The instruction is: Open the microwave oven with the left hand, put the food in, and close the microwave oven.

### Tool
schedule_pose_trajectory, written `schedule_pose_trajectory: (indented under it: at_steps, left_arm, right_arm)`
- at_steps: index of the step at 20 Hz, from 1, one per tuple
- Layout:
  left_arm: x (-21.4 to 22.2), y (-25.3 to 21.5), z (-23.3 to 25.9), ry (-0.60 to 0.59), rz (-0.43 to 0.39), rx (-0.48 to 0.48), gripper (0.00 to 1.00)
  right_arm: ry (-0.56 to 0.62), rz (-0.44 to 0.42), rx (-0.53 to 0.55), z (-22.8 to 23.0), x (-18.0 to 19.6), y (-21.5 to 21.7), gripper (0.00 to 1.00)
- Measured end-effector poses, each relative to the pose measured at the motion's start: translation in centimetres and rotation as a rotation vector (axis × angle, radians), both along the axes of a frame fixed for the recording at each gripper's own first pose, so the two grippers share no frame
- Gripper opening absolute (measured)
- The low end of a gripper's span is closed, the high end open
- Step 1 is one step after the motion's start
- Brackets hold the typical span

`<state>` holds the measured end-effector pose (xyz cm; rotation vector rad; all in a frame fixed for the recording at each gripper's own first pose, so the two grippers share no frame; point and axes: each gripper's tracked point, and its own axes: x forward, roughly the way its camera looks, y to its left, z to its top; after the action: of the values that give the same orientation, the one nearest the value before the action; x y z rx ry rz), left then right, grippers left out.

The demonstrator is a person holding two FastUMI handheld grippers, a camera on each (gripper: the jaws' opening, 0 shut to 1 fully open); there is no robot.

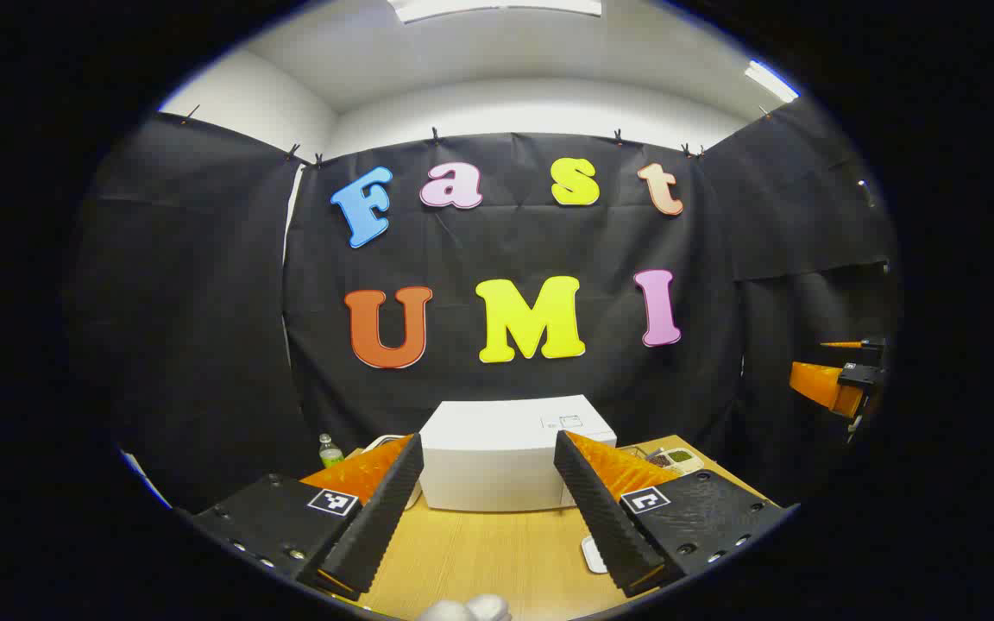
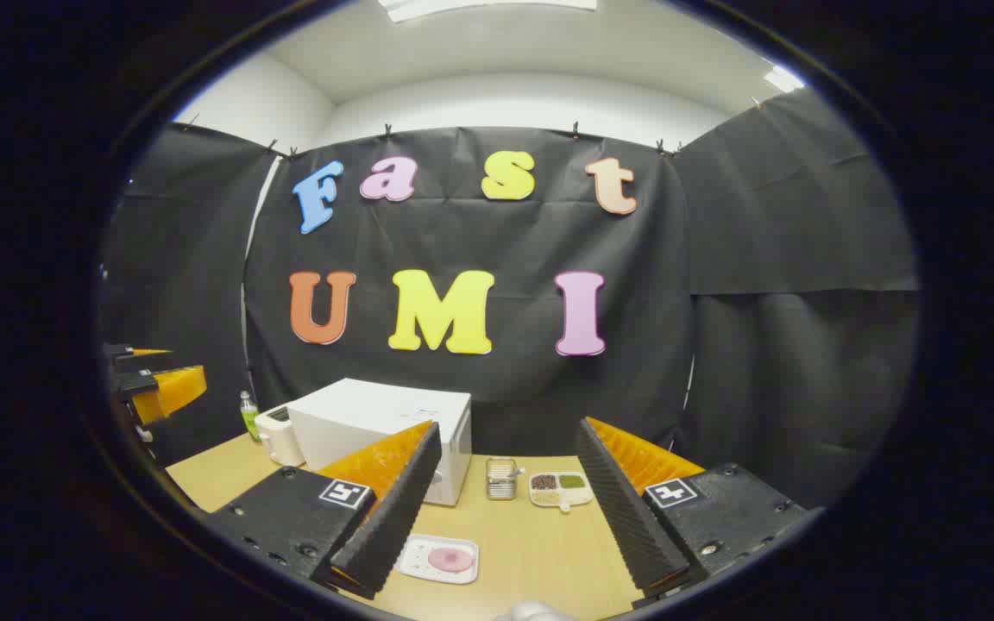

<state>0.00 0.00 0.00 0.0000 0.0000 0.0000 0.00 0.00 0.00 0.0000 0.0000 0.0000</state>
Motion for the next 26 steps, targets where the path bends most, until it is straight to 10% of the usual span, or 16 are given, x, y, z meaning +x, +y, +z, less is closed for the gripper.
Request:
schedule_pose_trajectory:
  at_steps: [26]
  left_arm:
    - [12.1,-5.9,-10.9,0.013,-0.058,-0.067,0.95]
  right_arm:
    - [0.045,-0.042,-0.019,1.0,2.5,-3.7,1.00]
